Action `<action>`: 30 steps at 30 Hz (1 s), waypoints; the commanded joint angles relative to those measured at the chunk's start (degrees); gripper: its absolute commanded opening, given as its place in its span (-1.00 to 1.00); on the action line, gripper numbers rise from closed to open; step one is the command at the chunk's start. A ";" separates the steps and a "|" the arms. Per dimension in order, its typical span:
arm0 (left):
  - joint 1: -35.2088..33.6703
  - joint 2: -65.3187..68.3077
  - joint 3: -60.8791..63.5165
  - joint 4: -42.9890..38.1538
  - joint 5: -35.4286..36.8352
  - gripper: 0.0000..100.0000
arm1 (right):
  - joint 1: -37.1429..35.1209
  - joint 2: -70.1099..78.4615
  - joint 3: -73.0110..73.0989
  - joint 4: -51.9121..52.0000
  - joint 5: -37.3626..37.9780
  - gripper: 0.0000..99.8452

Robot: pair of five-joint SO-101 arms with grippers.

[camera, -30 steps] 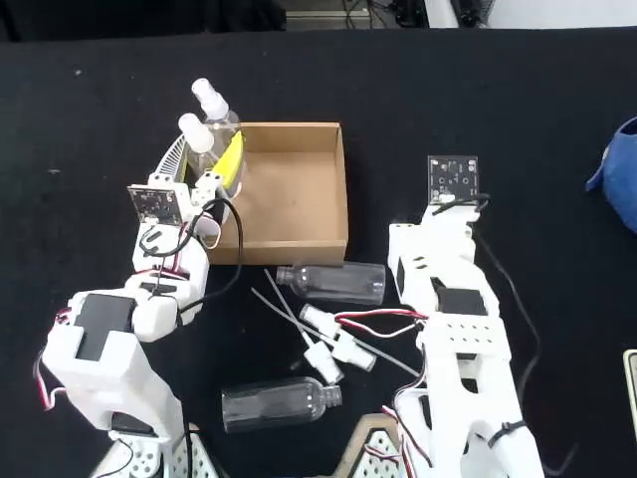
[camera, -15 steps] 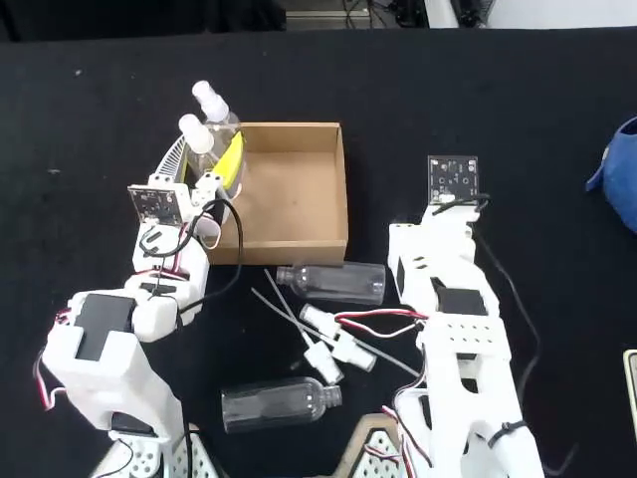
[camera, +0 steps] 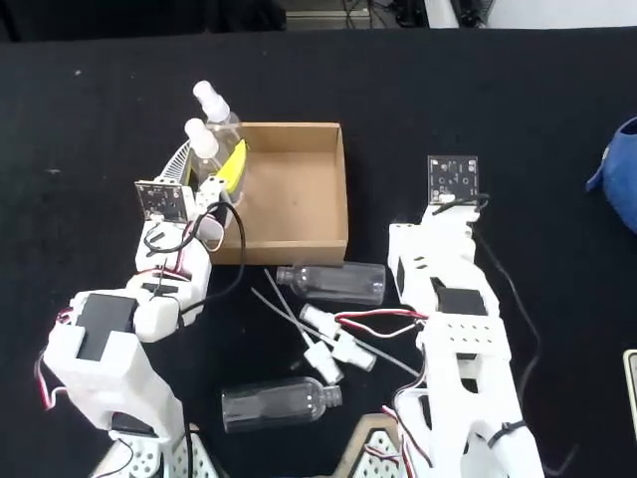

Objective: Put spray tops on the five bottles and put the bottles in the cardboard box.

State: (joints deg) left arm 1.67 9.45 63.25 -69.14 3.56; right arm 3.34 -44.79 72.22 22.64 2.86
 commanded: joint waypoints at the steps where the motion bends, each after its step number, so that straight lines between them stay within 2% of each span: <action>1: 0.57 -0.26 -0.66 2.29 -0.35 -0.94 | 0.97 -1.89 -0.13 -1.49 0.26 -0.87; 5: 0.48 -0.44 -1.80 7.12 -0.26 -0.94 | 0.97 -1.89 -0.13 -1.49 0.26 -0.87; 9: 0.48 -0.44 -1.45 4.22 -0.35 -0.94 | 0.97 -1.89 -0.13 -1.49 0.26 -0.87; 23: 0.04 -0.35 -1.71 4.22 -0.44 -0.93 | 0.97 -1.89 -0.13 -1.49 0.26 -0.87; 30: -0.04 -0.35 -1.27 4.22 -0.44 -0.60 | 0.97 -1.89 -0.13 -1.49 0.26 -0.87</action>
State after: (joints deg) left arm 1.93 9.45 63.25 -63.43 3.47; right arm 3.34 -44.79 72.22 22.64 2.86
